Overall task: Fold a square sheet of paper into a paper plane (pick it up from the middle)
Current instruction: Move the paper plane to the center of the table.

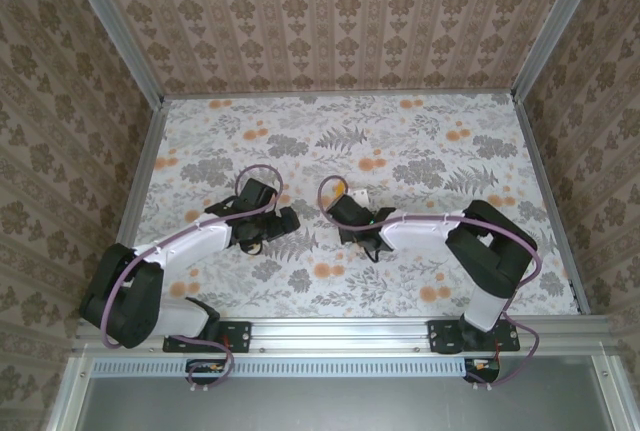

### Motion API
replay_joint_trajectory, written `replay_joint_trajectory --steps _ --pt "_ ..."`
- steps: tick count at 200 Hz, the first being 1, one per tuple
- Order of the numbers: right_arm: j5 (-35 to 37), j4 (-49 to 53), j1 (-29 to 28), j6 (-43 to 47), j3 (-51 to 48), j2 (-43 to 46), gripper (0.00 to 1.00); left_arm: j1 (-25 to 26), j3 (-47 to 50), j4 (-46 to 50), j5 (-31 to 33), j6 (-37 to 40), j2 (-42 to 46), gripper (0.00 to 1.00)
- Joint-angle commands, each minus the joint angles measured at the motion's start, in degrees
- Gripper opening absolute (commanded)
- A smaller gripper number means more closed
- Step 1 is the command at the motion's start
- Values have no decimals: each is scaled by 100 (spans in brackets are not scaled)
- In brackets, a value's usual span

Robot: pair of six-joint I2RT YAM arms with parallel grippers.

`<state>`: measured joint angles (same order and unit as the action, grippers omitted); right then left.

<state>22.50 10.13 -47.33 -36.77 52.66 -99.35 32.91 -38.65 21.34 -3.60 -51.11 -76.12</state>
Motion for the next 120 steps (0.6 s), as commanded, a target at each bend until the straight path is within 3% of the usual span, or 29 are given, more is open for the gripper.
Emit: replay_joint_trajectory --steps 1,71,120 --pt "11 368 338 227 473 -95 5 -33 -106 88 39 153 -50 100" --pt "-514 644 1132 488 2017 -1360 6 -47 -182 -16 -106 188 -267 100" --pt "-691 766 1279 417 2318 -1811 14 -47 -208 -94 -229 214 -386 100"
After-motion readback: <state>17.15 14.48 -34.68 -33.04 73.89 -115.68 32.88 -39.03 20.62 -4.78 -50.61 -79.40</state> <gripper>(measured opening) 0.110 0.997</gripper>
